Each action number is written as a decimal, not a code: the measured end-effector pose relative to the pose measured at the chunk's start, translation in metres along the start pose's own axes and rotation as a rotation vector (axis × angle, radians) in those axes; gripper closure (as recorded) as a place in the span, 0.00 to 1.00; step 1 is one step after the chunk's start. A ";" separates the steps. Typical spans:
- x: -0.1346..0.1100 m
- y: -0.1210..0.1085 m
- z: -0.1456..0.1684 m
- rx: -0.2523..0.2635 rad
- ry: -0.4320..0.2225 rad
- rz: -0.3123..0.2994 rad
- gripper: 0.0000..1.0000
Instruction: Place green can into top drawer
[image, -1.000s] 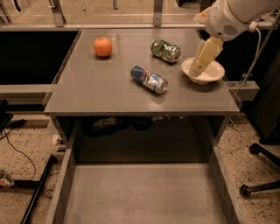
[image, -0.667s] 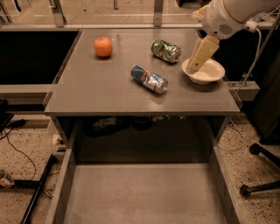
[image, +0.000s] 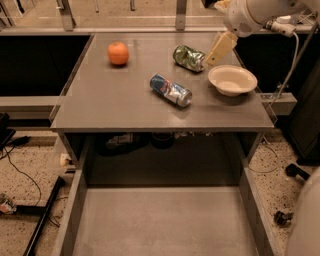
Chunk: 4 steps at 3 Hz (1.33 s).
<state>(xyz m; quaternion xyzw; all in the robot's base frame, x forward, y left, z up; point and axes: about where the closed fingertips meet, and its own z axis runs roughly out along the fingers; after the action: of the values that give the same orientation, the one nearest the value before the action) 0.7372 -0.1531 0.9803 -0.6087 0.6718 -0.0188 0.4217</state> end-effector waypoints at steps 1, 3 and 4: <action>0.006 -0.019 0.029 -0.001 -0.033 0.061 0.00; 0.027 -0.029 0.065 -0.049 -0.052 0.322 0.00; 0.031 -0.031 0.077 -0.055 -0.039 0.429 0.00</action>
Offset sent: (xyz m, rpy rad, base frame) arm 0.0960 -0.0127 -0.0205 0.2758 0.1829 -0.1220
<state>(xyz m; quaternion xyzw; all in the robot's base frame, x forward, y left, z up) 0.8104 -0.1493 0.9309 -0.4633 0.7779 0.1013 0.4123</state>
